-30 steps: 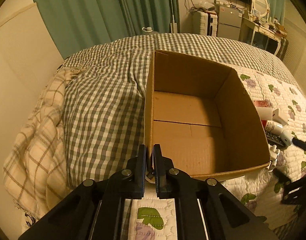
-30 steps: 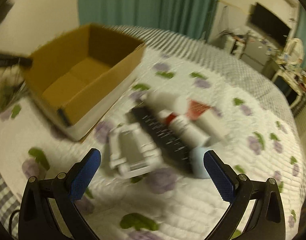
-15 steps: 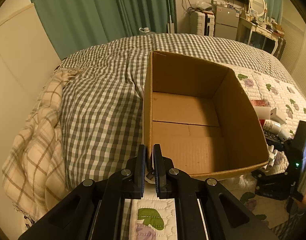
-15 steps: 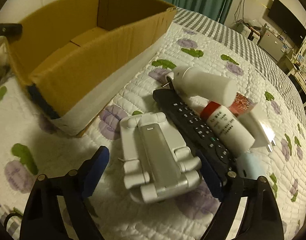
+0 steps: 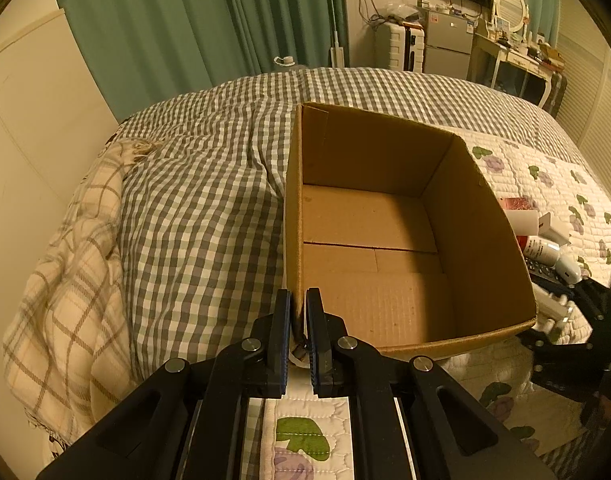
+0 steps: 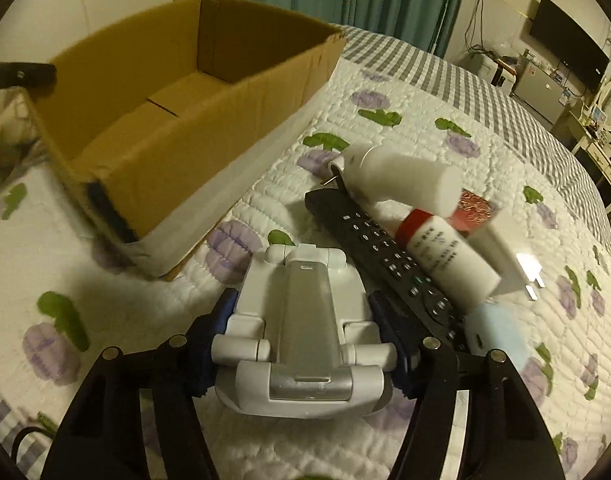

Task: Organize rigid objects
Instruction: 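Grasp the white phone stand with the right gripper and lift it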

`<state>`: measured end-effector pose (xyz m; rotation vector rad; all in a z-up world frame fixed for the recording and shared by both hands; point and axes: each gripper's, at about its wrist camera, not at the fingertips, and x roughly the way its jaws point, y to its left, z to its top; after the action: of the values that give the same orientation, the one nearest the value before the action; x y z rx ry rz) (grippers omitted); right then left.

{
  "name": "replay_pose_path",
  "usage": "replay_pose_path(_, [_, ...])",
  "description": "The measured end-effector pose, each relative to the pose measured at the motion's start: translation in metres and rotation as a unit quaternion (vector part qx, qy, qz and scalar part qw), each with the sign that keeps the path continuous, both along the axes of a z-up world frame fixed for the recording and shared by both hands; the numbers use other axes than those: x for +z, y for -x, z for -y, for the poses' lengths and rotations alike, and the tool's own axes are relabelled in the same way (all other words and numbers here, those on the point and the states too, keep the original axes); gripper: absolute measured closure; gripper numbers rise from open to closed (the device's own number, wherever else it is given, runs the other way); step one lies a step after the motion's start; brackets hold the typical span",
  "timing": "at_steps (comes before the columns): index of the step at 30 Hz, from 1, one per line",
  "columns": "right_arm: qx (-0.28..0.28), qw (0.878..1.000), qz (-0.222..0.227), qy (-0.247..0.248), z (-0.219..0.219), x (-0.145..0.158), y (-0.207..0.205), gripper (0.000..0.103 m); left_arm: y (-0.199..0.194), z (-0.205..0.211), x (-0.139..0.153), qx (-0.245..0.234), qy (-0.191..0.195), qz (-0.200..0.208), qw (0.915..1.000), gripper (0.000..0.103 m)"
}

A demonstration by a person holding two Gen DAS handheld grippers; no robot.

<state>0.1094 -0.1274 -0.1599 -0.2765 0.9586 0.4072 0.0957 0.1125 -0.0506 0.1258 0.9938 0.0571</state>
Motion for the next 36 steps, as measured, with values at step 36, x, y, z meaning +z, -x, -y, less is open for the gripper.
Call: replay_pose_path(36, [0.065,0.994,0.079,-0.025,-0.108,0.068,-0.076,0.038,-0.001,0.002,-0.001,-0.014,-0.001,-0.009,0.9999,0.096])
